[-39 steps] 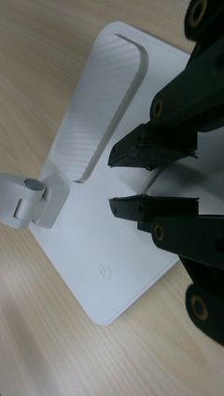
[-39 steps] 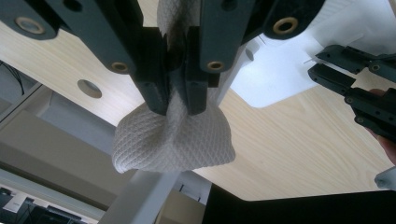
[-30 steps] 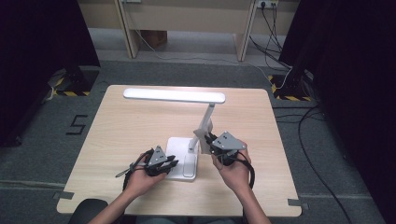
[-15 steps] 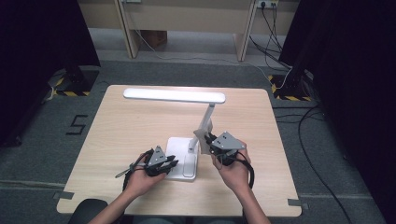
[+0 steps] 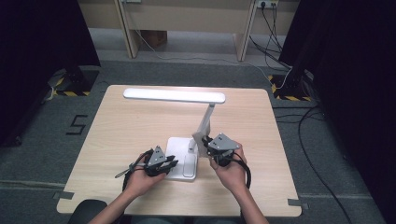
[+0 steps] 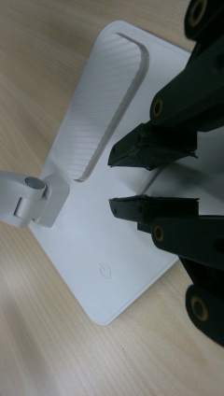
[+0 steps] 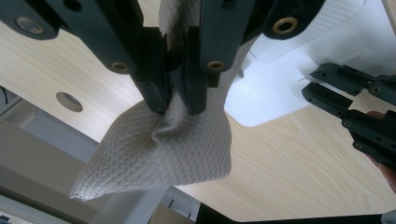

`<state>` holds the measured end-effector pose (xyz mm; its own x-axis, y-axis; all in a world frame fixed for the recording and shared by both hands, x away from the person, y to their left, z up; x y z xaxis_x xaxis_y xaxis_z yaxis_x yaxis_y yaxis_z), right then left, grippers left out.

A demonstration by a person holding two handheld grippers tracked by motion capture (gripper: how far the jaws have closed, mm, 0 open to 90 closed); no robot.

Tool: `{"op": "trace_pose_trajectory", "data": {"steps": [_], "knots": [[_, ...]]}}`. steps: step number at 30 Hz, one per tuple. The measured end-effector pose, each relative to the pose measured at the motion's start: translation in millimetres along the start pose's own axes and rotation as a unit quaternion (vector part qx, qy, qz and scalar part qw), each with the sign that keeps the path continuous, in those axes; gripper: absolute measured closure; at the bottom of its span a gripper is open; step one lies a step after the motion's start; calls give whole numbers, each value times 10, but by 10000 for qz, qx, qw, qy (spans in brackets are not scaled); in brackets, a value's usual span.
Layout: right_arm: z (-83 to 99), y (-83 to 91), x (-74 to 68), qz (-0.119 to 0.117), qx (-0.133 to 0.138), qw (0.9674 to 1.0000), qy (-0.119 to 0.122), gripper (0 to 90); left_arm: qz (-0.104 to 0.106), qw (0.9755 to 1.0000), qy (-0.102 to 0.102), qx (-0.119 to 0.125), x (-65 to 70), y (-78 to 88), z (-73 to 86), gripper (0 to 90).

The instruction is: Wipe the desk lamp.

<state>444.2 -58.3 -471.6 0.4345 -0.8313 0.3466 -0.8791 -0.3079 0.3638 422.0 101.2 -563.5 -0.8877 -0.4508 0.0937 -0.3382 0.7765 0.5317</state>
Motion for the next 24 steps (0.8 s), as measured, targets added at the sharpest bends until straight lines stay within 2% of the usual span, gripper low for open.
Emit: {"op": "trace_pose_trajectory", "data": {"steps": [6,7,24], "knots": [[55,-22,-18,-41,-100,9999,86,822,-9,10000,-13,-15,2,0,-1,723],[69,-21,-36,-58,-159,9999,28,822,-8,10000,-15,-16,2,0,-1,723],[244,-117,-117,-203,-491,9985,119,822,1,10000,-20,-11,0,0,-3,722]]}}
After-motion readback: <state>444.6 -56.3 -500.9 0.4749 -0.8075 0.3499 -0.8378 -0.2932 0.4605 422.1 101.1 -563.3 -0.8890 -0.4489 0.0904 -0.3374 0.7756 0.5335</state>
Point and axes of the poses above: each handheld gripper's, and its own axes: y roughly backward along the jaws, z roughly out of its underside, x roughly to its right, the point moved 9 cm from there along -y, roughly forward along the jaws, and after that the axes turned 15 degrees about z, right-handed, at the moved point
